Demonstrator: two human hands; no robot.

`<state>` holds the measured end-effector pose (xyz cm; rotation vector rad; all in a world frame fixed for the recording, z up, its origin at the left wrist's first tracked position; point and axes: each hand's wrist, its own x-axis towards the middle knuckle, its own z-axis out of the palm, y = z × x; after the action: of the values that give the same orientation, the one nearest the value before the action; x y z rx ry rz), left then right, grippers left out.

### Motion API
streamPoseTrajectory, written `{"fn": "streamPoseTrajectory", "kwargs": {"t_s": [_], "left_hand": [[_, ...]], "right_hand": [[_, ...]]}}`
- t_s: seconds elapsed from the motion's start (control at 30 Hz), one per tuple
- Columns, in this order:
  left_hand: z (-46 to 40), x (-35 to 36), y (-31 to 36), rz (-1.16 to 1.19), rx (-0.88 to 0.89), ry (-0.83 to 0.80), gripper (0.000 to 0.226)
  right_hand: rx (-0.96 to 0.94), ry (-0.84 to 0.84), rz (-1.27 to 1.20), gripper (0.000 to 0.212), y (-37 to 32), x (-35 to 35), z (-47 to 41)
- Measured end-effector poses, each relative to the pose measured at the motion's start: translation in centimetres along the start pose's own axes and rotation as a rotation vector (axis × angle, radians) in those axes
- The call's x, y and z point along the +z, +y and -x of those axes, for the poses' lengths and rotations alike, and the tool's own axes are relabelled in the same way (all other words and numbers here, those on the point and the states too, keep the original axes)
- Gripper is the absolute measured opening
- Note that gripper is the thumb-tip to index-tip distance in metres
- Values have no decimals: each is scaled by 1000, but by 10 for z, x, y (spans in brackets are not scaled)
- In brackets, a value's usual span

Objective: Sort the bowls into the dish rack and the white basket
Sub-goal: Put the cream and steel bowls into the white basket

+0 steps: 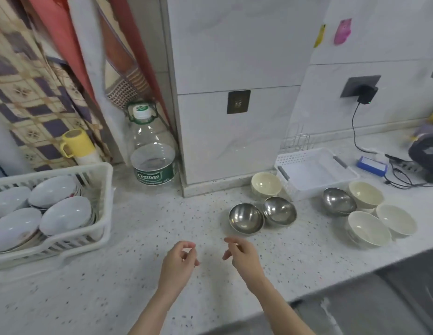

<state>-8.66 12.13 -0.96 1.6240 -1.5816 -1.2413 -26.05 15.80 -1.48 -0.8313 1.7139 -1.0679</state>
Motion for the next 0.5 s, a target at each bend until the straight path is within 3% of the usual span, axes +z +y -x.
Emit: {"fn": "streamPoseTrajectory", "kwargs": {"t_s": [0.2, 0.5], "left_hand": [[19, 91, 30, 28, -81, -142, 8], [24, 180, 66, -30, -43, -372, 10]], "right_hand": [[42, 181, -132, 25, 23, -105, 7], [134, 496, -323, 20, 44, -201, 5]]}}
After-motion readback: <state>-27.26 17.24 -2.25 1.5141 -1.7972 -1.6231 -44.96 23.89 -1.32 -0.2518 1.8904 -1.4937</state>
